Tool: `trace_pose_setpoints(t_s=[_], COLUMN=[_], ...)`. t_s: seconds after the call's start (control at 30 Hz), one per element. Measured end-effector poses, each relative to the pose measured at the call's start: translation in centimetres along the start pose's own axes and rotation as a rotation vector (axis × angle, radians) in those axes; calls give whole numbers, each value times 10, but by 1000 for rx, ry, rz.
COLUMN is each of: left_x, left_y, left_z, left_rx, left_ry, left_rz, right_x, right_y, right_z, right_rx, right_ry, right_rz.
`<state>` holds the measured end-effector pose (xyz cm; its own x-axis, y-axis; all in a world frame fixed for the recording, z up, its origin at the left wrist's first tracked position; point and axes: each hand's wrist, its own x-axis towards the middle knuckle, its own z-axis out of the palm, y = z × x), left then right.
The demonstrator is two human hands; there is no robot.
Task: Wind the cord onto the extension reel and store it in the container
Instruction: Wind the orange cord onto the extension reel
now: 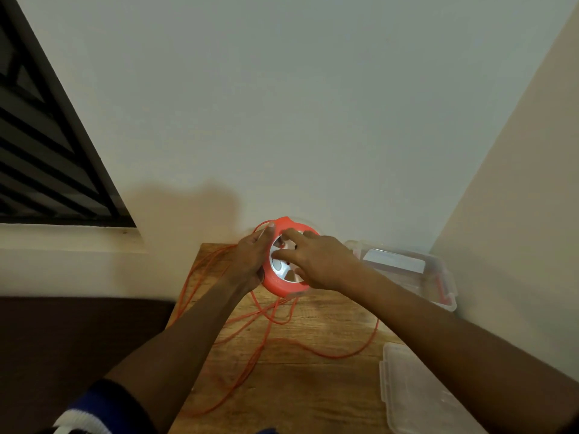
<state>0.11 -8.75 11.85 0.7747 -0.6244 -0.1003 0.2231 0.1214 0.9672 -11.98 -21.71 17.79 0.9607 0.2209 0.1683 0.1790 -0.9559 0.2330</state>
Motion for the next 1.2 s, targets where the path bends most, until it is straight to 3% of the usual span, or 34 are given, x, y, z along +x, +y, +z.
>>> trace_pose_setpoints(t_s=[0.1,0.27,0.97,1.2], left_x=[1,2,1,-1], left_y=[0,3,3,7], left_z=[-2,-5,-4,3], left_rx=[22,-4,-155,-169], left_ry=[-9,-11,19,62], left_rz=[-8,-14,-62,-1], right_x=[0,4,20,21], right_y=[-1,-17,-43,-33], right_z=[-5,-6,-26,-14], right_rx=[-116,-187,-216,43], right_ry=[-16,-32,-205,-8], right_rz=[-15,133,391,418])
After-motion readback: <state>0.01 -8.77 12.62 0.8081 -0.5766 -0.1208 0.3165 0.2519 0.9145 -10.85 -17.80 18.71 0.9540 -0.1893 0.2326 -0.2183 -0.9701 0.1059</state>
